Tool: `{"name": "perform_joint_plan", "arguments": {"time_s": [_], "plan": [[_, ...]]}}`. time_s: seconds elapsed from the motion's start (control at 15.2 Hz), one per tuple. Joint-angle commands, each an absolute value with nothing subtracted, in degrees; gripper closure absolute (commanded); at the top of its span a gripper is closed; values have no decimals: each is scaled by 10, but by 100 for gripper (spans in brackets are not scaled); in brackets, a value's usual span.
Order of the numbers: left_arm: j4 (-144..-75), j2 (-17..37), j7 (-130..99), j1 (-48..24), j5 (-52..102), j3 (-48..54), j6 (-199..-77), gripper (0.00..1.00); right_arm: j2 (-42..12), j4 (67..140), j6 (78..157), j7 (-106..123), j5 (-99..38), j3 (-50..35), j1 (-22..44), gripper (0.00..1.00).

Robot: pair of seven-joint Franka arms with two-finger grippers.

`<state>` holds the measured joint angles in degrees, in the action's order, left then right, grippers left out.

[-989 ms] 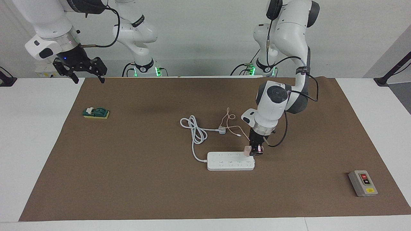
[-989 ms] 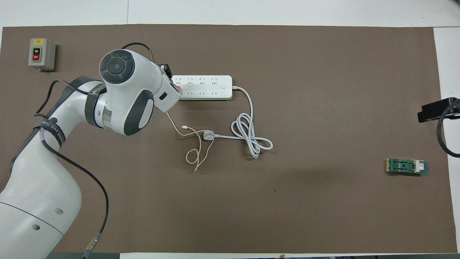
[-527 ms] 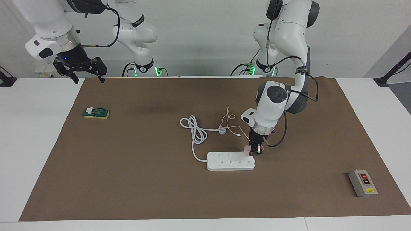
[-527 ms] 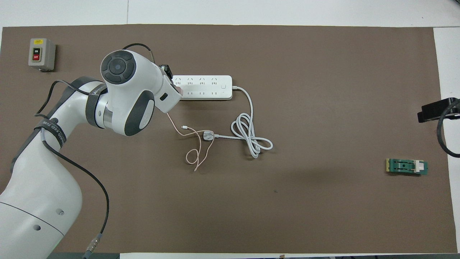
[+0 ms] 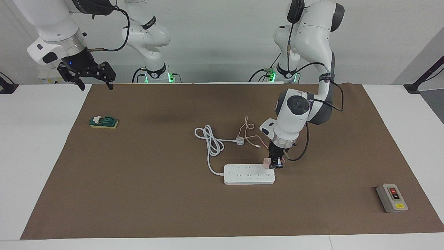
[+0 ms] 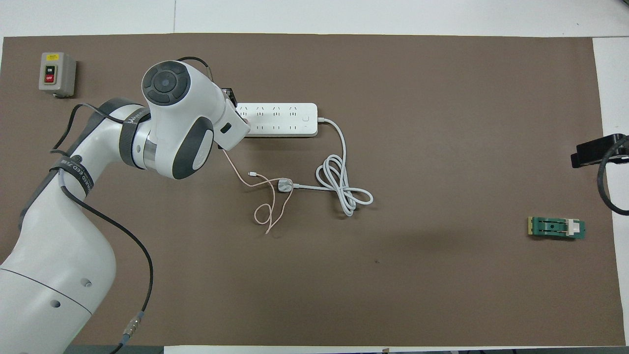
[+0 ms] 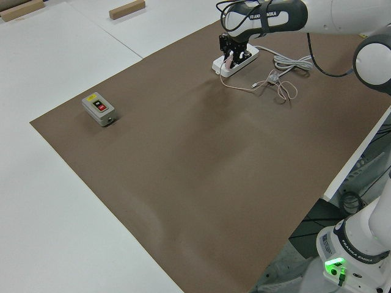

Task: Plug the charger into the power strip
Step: 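Push the pink charger into the power strip socket with the left gripper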

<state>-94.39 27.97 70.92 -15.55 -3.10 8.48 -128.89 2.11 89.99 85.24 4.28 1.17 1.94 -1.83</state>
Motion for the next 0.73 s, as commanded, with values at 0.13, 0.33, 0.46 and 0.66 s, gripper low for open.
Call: {"name": "perform_joint_plan", "arguments": {"time_s": [0.13,0.33,0.46,0.66], "plan": [[-870,335,707,-168,-31,78,-1253,100,19,895,842,48,14,13,-26,0],[-857,345,709,-162,-32,81,-1252,100,19,895,842,48,14,13,-26,0],[-852,355,722,-159,-31,81,-1251,100,19,895,842,48,14,13,-26,0],[-835,370,726,-158,-26,83,-1238,100,19,895,842,48,14,13,-26,0]]}}
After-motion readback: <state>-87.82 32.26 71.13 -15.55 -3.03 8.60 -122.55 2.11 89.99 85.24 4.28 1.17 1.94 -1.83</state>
